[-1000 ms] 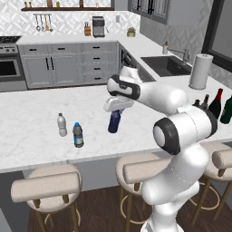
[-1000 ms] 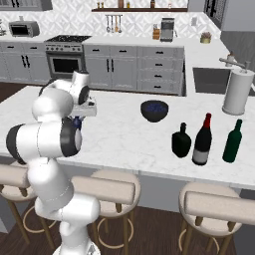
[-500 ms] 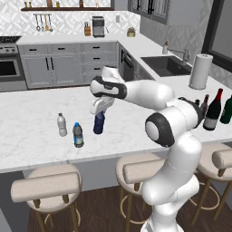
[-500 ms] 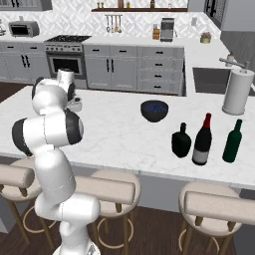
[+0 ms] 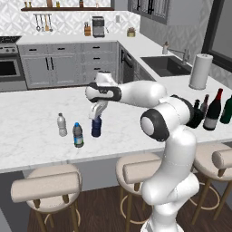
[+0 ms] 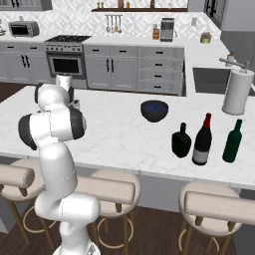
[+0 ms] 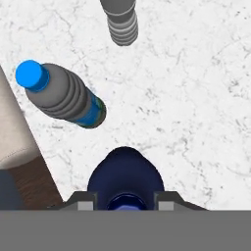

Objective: Move the plastic bottles in the middle to the plastics group, and the glass bottles in the middle to the glass group.

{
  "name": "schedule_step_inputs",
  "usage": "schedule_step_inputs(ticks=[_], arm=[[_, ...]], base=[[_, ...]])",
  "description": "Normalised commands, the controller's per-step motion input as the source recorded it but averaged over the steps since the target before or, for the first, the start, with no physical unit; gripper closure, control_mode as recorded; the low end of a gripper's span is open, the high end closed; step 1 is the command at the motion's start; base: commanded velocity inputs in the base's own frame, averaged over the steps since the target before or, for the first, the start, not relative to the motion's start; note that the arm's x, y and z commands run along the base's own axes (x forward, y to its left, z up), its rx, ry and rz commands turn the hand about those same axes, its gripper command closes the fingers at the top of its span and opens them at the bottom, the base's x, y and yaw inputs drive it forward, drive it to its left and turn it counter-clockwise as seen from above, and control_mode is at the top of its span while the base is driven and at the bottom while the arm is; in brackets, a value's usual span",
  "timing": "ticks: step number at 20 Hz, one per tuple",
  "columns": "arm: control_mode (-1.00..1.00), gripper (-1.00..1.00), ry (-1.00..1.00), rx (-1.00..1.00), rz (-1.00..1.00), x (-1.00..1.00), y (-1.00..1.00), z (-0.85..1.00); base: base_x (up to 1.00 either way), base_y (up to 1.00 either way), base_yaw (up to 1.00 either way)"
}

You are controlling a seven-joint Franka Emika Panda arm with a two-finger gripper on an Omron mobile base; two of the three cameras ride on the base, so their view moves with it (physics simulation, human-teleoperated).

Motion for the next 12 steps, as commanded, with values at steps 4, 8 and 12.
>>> schedule_step_inputs(ticks=[4, 8, 12], arm=[[-1.0, 1.0, -0.03, -0.06, 0.14, 0.07, 0.01, -0.4], [-1.0, 1.0, -0.09, -0.06, 0.1, 0.06, 0.09, -0.34], [-1.0, 1.0, -0.06, -0.03, 0.03, 0.0, 0.2, -0.18]], base=[[0.0, 0.0, 0.0], [0.0, 0.0, 0.0], [0.0, 0.0, 0.0]])
